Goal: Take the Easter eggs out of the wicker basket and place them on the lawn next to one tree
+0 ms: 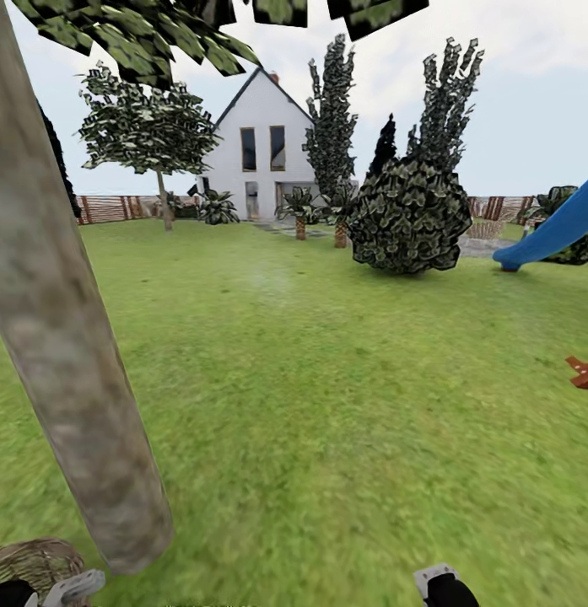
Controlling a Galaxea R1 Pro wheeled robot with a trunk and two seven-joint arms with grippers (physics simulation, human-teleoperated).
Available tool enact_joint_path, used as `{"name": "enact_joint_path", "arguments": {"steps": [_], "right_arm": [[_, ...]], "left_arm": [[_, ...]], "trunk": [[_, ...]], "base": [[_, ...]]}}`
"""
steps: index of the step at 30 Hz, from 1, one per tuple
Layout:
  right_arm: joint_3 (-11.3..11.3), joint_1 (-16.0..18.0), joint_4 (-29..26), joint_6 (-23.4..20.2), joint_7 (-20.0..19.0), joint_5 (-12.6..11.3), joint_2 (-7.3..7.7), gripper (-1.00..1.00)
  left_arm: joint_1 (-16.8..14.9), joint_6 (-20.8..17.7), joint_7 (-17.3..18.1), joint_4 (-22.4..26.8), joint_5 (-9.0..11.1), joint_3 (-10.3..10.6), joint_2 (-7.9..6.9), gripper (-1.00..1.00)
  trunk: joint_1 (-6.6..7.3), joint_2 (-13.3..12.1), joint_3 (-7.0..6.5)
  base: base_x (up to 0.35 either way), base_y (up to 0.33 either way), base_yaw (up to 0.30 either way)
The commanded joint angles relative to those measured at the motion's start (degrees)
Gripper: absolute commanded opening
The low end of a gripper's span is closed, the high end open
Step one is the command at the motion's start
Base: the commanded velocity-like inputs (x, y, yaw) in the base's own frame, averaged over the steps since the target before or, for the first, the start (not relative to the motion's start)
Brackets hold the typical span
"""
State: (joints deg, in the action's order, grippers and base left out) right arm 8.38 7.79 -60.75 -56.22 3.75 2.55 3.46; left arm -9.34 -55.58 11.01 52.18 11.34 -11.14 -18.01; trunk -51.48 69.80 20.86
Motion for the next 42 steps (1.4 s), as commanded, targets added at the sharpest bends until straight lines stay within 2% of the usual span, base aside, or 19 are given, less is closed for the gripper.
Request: {"name": "enact_joint_path", "arguments": {"steps": [1,42], "right_arm": [[0.16,0.03,-0.07,-0.29,0.02,0.16,0.10,1.00],[0.41,0.03,0.27,-0.29,0.03,0.27,-0.19,1.00]], "left_arm": [[-0.06,-0.23,0.16,0.03,-0.53,-0.11,0.02,-1.00],[-0.06,-0.23,0.15,-0.06,-0.62,-0.02,0.17,-1.00]], "trunk": [[0.00,0.04,0.07],[-8.79,16.09,7.25]], "base": [[0.000,0.000,0.072],[0.000,0.000,0.001]]}}
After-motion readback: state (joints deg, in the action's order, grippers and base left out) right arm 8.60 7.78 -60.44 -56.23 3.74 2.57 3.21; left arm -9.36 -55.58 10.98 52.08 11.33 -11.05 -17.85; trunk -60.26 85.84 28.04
